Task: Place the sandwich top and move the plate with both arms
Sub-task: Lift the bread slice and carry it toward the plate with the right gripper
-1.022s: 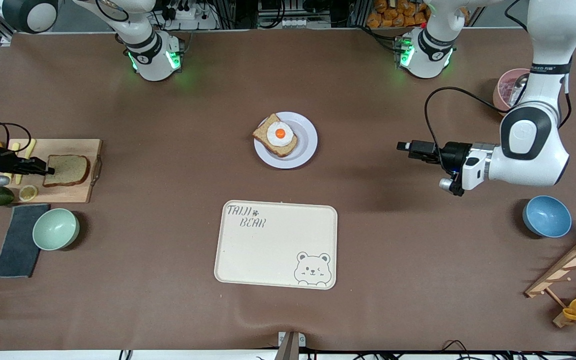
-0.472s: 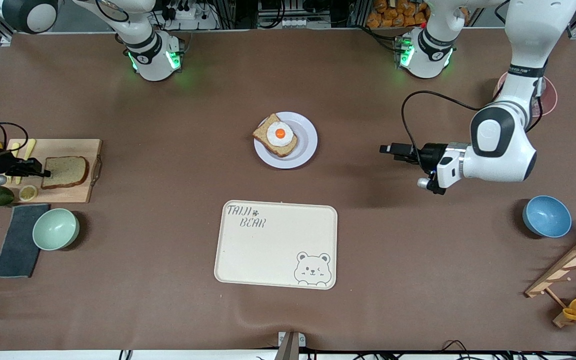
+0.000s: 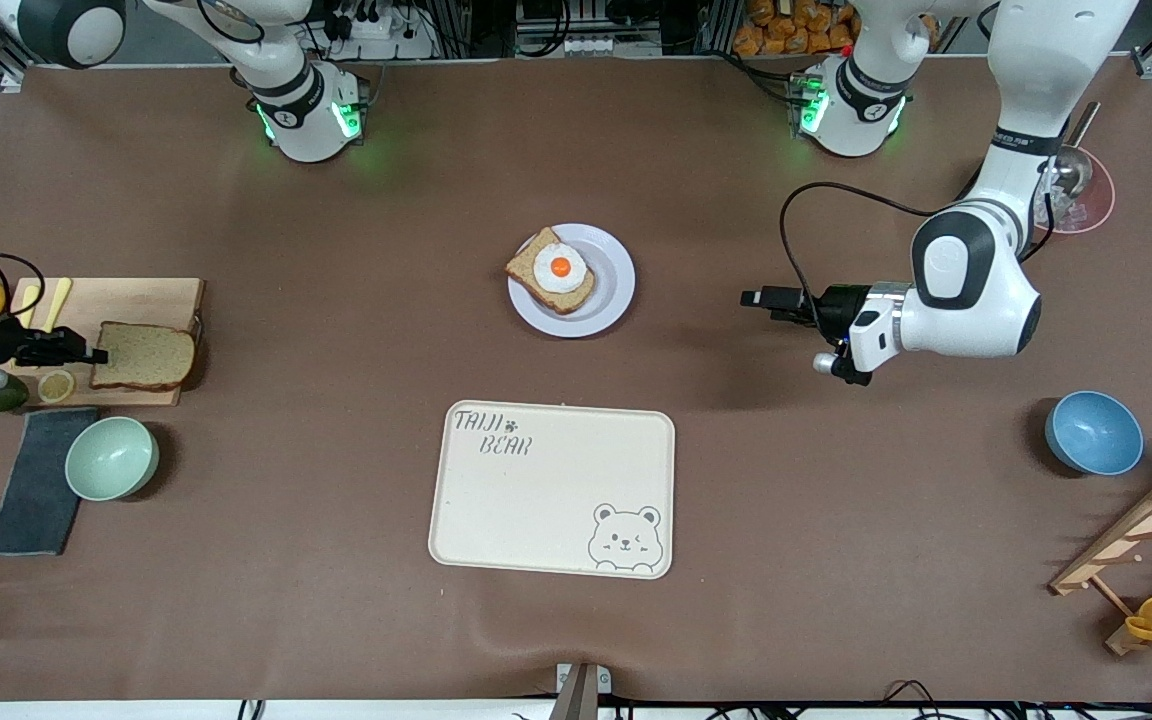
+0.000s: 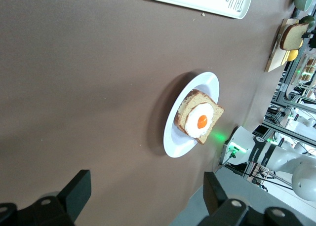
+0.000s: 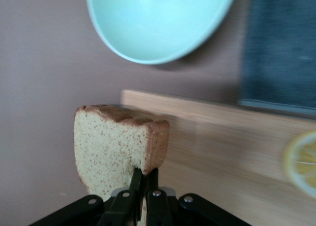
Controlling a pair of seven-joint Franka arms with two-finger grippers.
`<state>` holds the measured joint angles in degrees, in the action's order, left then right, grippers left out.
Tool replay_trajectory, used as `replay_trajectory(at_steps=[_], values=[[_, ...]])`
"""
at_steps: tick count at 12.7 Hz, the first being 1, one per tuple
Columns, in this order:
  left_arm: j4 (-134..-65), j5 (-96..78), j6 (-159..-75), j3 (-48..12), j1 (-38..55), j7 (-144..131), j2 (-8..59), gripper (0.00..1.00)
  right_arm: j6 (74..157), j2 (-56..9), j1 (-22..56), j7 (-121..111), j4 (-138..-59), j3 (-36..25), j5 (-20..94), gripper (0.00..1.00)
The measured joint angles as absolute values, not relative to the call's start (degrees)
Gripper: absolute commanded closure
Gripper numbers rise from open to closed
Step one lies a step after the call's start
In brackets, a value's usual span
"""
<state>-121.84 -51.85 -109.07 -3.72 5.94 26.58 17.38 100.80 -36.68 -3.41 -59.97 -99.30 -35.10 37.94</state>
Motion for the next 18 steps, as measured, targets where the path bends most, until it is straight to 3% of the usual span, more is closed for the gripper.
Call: replay_trajectory(at_steps=[4,10,15,18], values=[[-121.89,-51.85,-109.35,-3.71,5.94,26.58,17.38,0.0,95.11,-33.72,-2.42,-38.08,-96.51,-25.01,34.6,1.0],[-121.95,-51.85,-109.44,-3.71,5.95,26.58,17.39,0.0,95.81,-28.78,-1.24,-11.05,-96.55,-6.15,31.64,1.0],[-121.99,-51.85,-109.48,-3.71,5.94,26.58,17.42,0.0,104.83,-26.37,-0.62,-2.46,-97.52,11.19,28.54,1.0],[-122.02,-51.85,-109.5,-3.71,5.97,26.58,17.43,0.0,116.15,-25.51,-0.45,-2.1,-103.96,20.24,28.06,1.0]])
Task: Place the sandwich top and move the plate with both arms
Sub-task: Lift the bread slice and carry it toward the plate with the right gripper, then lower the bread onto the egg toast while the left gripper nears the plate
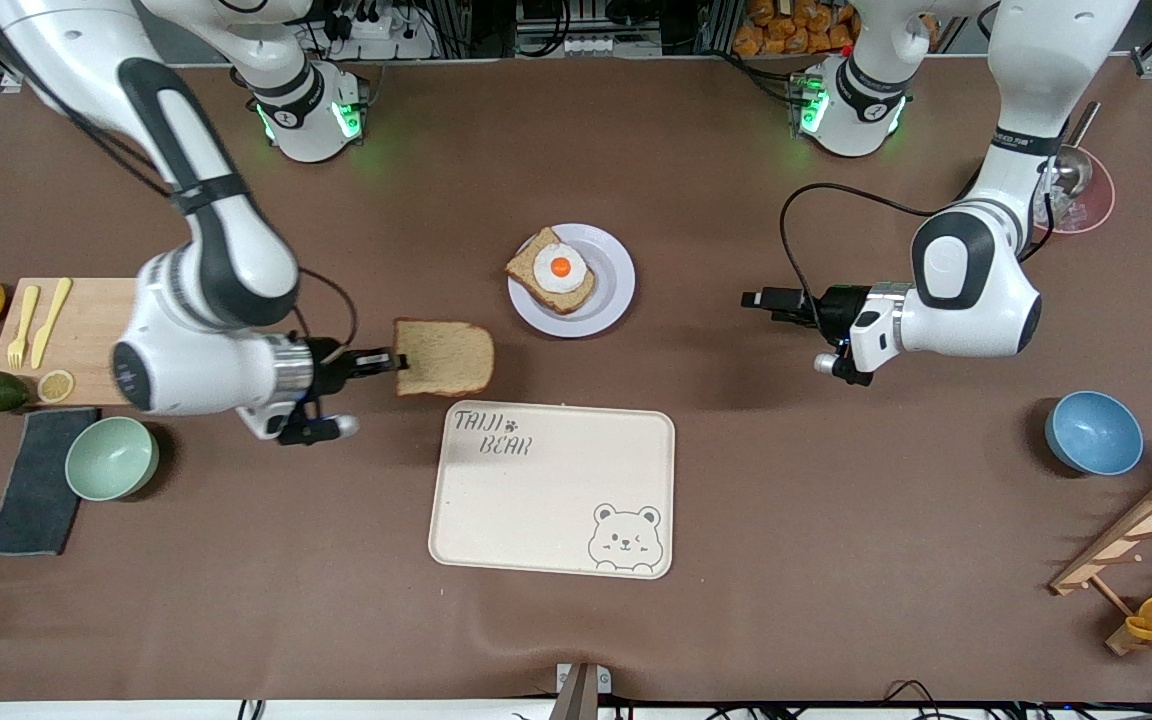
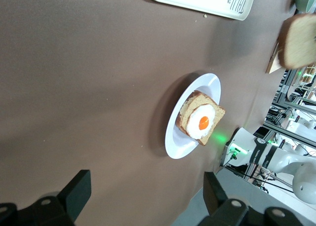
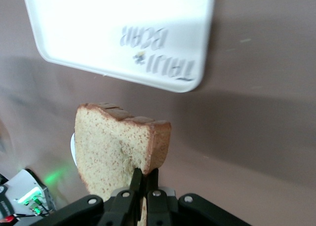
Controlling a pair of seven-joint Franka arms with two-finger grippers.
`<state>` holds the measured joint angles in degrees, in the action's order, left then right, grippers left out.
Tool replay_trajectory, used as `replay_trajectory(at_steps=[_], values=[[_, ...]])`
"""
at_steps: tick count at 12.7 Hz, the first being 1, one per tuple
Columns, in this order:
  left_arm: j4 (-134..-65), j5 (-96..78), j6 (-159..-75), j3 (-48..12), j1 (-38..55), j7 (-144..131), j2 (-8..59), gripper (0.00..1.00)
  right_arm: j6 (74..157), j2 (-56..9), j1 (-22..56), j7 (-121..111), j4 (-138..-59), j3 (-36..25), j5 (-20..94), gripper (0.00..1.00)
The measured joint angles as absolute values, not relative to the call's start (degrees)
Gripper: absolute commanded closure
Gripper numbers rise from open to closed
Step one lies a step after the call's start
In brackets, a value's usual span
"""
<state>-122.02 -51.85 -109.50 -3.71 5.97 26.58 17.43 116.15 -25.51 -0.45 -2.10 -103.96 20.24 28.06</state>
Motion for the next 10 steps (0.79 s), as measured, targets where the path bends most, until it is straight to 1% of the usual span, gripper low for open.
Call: replay_trajectory(at_steps=[3,5,8,10], values=[[-122.07,-51.85,-109.5,-3.73,6.0,26.58,17.63,0.0,127.22,-24.03,-0.29,1.84,-112.78,29.18,27.97,1.0],[-122.08,-51.85,-109.84,-3.75,6.05,26.58,17.83,0.0,131.97,-22.52,-0.22,4.81,-117.64,33.84,27.93,1.0],[-122.09,-51.85,-110.17,-3.8,6.12,26.58,18.1,0.0,138.73,-20.03,-0.14,7.48,-124.17,38.26,27.92,1.0],[-122.09,-51.85,-110.21,-3.82,6.13,26.58,18.2,0.0,141.67,-19.69,0.31,9.14,-126.98,39.77,27.92,1.0]])
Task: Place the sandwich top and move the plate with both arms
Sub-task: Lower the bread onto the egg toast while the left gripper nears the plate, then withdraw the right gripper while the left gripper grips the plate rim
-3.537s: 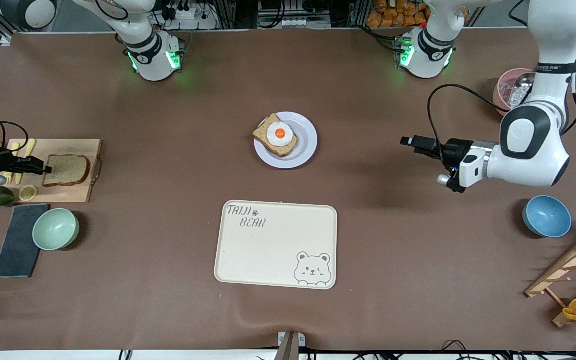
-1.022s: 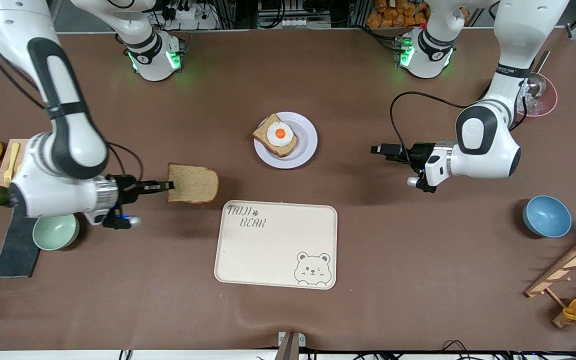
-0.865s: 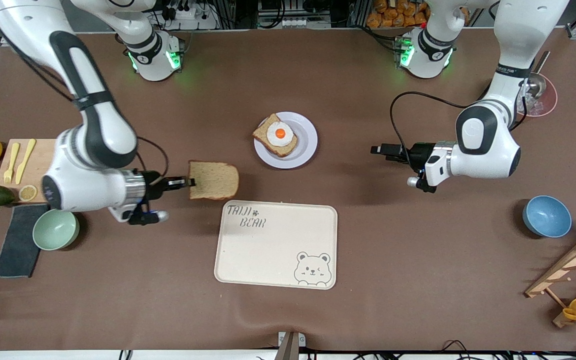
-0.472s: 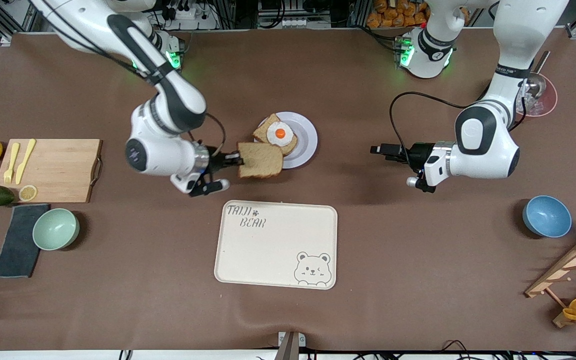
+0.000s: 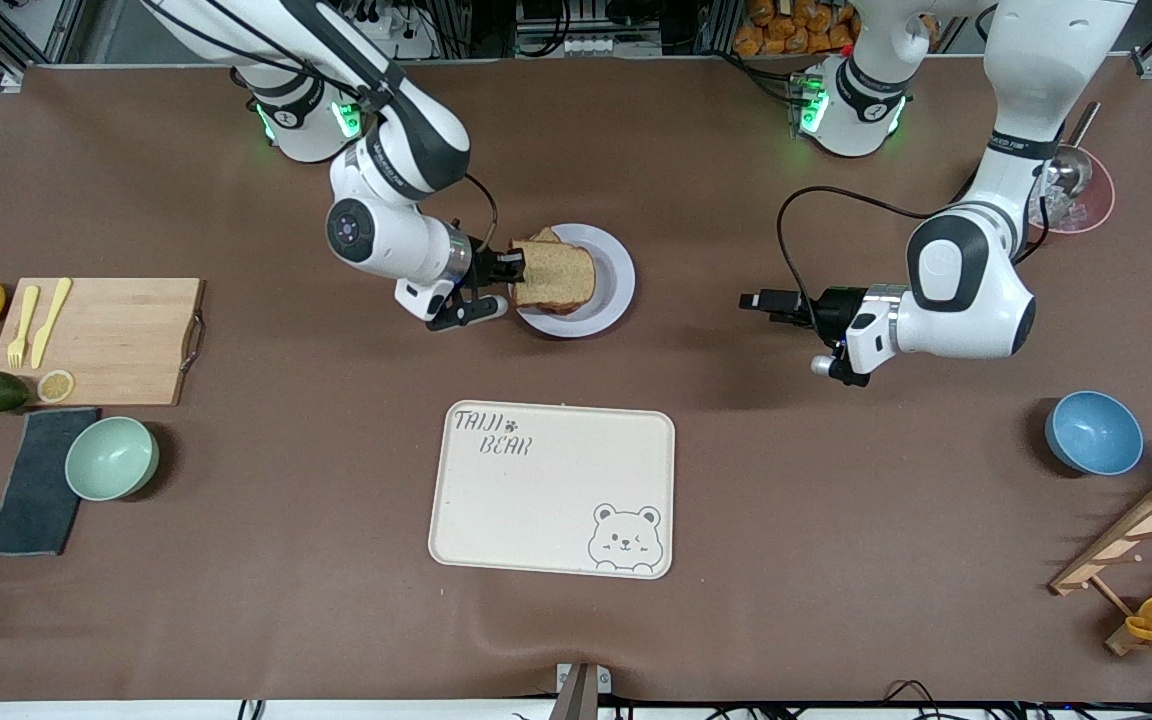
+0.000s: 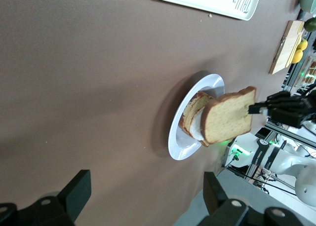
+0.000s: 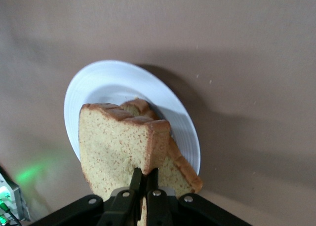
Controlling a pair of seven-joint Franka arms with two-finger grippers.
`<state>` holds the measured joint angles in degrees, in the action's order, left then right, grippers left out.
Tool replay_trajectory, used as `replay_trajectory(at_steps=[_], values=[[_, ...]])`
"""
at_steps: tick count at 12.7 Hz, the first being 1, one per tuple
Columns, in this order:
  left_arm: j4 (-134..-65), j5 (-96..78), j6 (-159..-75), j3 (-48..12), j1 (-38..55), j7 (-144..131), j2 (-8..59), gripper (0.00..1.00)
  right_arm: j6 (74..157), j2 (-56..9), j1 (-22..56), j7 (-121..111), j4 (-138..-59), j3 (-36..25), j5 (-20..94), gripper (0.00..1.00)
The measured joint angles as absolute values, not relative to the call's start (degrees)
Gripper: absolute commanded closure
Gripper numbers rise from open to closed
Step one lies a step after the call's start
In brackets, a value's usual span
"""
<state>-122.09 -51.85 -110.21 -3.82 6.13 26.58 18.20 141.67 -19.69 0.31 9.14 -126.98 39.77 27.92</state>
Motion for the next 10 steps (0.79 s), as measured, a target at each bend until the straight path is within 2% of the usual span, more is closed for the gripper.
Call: replay_trajectory(at_steps=[5,8,9,10], values=[[-122.11,-54.41,-110.69,-4.05,7.17,26.59,19.44,0.0,144.63,-19.81,2.41,14.2,-127.98,40.11,27.92,1.0],[-122.11,-58.95,-114.59,-4.26,12.31,26.64,21.01,0.0,146.43,-20.33,3.4,15.02,-128.64,40.11,27.92,1.0],[-122.14,-59.4,-116.46,-4.32,14.4,26.59,21.66,0.0,146.77,-20.58,3.49,15.49,-128.8,40.11,27.92,0.82],[-122.14,-60.09,-118.11,-4.36,16.07,26.53,22.37,0.0,147.04,-20.99,3.49,16.36,-128.83,40.1,27.92,0.5]])
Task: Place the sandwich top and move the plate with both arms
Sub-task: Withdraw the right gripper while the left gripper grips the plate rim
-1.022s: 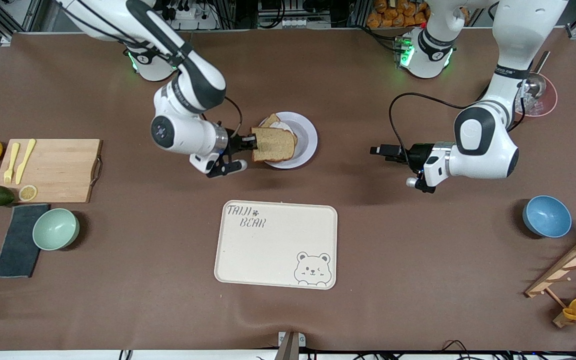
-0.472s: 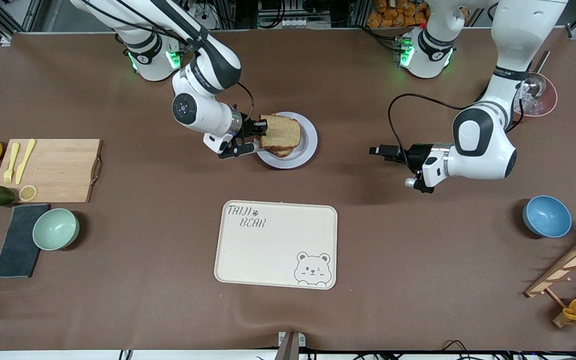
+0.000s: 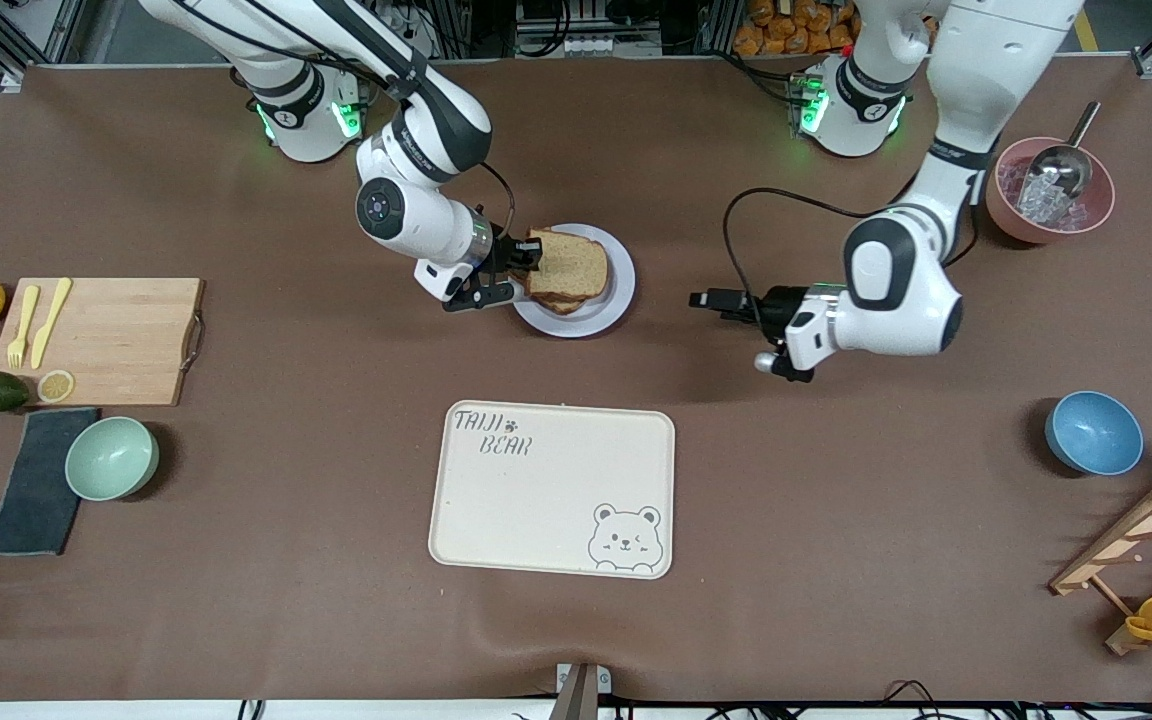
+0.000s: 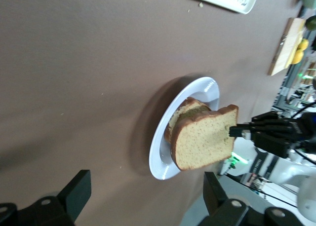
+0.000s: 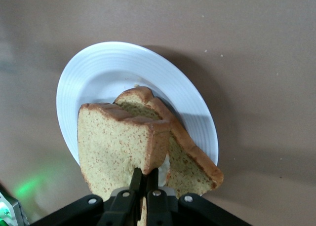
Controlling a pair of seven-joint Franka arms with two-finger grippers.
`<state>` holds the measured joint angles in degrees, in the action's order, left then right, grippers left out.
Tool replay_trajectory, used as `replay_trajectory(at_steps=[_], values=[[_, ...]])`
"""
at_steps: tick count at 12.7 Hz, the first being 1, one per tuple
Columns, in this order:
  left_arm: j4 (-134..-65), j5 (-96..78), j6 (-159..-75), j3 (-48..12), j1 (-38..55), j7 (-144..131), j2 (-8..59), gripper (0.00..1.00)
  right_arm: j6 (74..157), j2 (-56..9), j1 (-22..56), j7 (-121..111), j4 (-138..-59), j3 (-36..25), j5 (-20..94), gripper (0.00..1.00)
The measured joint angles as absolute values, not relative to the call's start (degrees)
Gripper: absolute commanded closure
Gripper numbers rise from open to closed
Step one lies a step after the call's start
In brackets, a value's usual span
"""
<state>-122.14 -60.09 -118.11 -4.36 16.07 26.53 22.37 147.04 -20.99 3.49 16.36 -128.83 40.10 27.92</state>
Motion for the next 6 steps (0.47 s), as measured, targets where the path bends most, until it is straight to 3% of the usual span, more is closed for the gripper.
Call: replay_trajectory(at_steps=[1,2,3,4,6], values=[[-122.16,-61.65,-119.3,-4.37,17.35,26.51,23.17,0.0,147.27,-21.46,3.49,17.3,-128.84,40.07,27.92,0.41],[-122.17,-63.77,-120.14,-4.36,18.3,26.51,24.01,0.0,147.43,-21.83,3.48,18.1,-128.84,39.98,27.92,0.19],[-122.17,-65.4,-120.94,-4.37,19.17,26.53,24.78,0.0,147.55,-21.98,3.45,18.9,-128.84,39.85,27.92,0.05],[-122.17,-66.45,-121.77,-4.37,20.05,26.54,25.35,0.0,147.57,-21.98,3.25,19.71,-128.82,39.75,27.92,0.0],[-122.28,-67.89,-122.61,-4.37,21.77,26.53,26.05,0.0,146.69,-21.81,2.04,20.17,-128.52,39.67,27.92,0.0]])
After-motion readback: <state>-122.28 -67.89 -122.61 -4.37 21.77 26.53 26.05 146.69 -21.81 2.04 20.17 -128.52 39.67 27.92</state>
